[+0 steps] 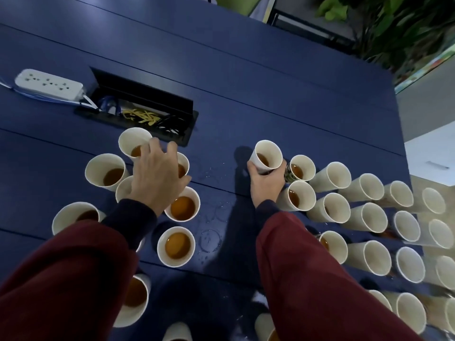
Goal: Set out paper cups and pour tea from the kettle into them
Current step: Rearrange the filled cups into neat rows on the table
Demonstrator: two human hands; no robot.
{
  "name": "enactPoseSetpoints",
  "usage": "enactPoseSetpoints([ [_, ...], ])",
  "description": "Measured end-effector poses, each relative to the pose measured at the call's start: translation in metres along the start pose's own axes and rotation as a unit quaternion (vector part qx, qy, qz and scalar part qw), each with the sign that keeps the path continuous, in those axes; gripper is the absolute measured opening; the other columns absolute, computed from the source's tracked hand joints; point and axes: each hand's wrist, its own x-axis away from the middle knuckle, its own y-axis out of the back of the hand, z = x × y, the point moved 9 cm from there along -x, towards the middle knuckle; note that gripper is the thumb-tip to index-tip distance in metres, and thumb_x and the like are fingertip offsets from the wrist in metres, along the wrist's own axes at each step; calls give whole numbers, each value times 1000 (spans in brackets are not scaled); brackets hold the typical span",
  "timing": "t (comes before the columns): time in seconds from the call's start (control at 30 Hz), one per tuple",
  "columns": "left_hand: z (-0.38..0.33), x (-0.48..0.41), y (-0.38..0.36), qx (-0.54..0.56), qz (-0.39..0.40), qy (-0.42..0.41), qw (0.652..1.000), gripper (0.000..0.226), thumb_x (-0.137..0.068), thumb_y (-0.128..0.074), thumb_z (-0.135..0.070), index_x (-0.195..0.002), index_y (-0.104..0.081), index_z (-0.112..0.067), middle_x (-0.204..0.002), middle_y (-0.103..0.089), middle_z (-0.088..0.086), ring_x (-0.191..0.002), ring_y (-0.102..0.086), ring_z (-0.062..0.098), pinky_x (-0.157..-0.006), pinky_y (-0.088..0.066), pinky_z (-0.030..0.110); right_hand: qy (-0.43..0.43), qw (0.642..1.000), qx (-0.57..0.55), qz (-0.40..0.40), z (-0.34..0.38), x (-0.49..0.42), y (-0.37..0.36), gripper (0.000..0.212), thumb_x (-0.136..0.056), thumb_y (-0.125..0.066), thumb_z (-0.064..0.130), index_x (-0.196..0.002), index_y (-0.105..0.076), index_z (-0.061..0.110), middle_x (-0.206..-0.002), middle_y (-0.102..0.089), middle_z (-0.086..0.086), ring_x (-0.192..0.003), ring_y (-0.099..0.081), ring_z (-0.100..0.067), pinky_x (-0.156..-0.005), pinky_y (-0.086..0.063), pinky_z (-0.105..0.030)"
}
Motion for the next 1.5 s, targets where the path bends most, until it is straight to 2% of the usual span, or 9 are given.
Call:
enactPoseSetpoints([
  [0.23, 7, -5, -13, 31, 59, 14, 998, 54, -85, -71, -49, -118, -49, -12, -109, -56, 14, -99, -56, 28, -76, -50, 38, -12, 999, 18, 33, -11, -8, -9, 59, -73, -88, 19, -118, -51, 10, -108, -62, 2, -98, -59, -14, -88, -44, -21],
  [0.5, 5, -16, -7, 41, 23, -8, 999, 52, -76, -81, -37, -106, -50, -8, -93, -51, 12, -78, -45, 22, -66, -38, 33, -63, 997, 15, 50, -18, 3, -6, 65, -75, -84, 10, -130, -48, 8, -113, -62, 2, -105, -59, -13, -92, -41, -20],
  [0.6, -7, -20, 7, 51, 0, -20, 999, 56, -74, -81, -38, -113, -54, -8, -100, -57, 16, -83, -49, 26, -71, -38, 34, -109, 993, -1, 39, -18, 22, 1, 58, -80, -80, 12, -128, -47, 11, -114, -58, 0, -107, -57, -18, -91, -39, -22],
  [0.7, -29, -21, 22, 66, 6, -31, 997, 63, -73, -80, -42, -121, -51, -13, -109, -53, 14, -96, -50, 29, -78, -42, 38, -163, 985, -16, 53, -20, 53, 2, 64, -84, -77, 22, -138, -44, 10, -131, -56, -5, -125, -53, -25, -107, -41, -36],
  [0.83, -64, -7, 31, 122, 44, -58, 990, 64, -73, -79, -40, -126, -48, -19, -117, -46, 9, -108, -46, 27, -86, -46, 40, -36, 983, -21, 177, 11, 91, -14, 76, -81, -77, 21, -147, -41, 19, -151, -48, 4, -139, -43, -9, -116, -36, -31],
  [0.93, -89, 9, 29, 153, 69, -97, 981, 59, -72, -78, -38, -121, -51, -22, -111, -46, 4, -104, -48, 24, -82, -46, 36, 57, 967, -7, 250, 37, 109, -22, 73, -79, -83, 22, -141, -44, 26, -139, -56, 9, -128, -52, -4, -104, -44, -21],
  [1.03, -100, 19, 23, 176, 88, -117, 973, 63, -70, -76, -45, -124, -51, -24, -109, -47, 0, -102, -51, 22, -83, -47, 36, 54, 976, -23, 212, 42, 107, -13, 54, -78, -82, 23, -123, -53, 31, -110, -66, 12, -100, -64, -4, -83, -50, -22],
  [1.23, -73, 19, 7, 184, 104, -79, 974, 91, -77, -63, -72, -148, -35, -23, -134, -50, 4, -125, -47, 23, -97, -44, 38, 40, 990, -15, 134, 20, 84, 9, 53, -73, -87, 26, -113, -53, 22, -99, -69, 9, -89, -67, -9, -78, -56, -32],
  [1.5, -30, 34, -37, 52, 172, -64, 982, 82, -72, -72, -69, -129, -52, -15, -119, -57, 9, -109, -56, 25, -88, -51, 35, -1, 995, 62, 78, -20, 57, 16, 53, -67, -91, 32, -107, -59, 19, -104, -68, 0, -98, -64, -20, -87, -51, -38],
])
